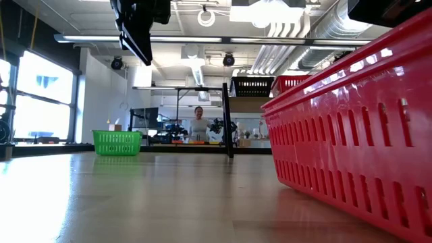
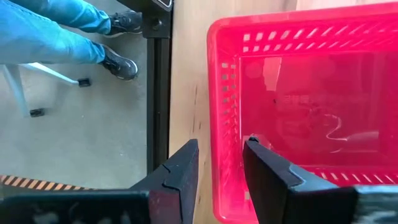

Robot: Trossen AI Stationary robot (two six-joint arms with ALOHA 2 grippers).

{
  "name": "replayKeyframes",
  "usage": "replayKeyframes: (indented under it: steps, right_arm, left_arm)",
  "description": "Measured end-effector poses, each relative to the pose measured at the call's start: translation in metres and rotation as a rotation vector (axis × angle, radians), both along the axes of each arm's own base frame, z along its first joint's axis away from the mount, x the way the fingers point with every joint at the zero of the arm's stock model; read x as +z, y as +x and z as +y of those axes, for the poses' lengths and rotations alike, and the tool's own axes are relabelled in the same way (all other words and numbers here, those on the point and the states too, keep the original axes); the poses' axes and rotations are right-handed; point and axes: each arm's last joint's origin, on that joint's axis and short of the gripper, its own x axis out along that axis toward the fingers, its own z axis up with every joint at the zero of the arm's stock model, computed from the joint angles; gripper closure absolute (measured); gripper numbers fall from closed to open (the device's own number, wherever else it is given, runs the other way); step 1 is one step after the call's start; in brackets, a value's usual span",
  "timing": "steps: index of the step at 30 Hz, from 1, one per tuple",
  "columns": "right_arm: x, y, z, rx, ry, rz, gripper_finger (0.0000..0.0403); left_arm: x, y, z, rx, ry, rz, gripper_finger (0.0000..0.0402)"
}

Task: Stack baskets on shelf by color
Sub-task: Stack the red bin on top of the red bin on the shelf

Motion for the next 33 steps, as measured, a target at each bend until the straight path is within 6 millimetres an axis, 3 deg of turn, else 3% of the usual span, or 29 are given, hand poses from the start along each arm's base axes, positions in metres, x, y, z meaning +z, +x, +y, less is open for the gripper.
replayKeyframes:
  steps: [9,23,33]
  right_arm:
    - [-0.008,-0.002,-0.001,-0.020,0.008,0.028,0.0294]
    - [-0.009,0.001,-0.007,-0.030,0.013,0.048,0.0395]
    - [-0.008,0.003,-0.010,-0.039,0.017,0.053,0.0401]
  left_arm:
    - [0.000,0.000,0.000,0.000,0.000,0.000,0.0294]
    - [0.000,0.000,0.000,0.000,0.000,0.000,0.0294]
    - [0.000,0.000,0.000,0.000,0.000,0.000,0.0294]
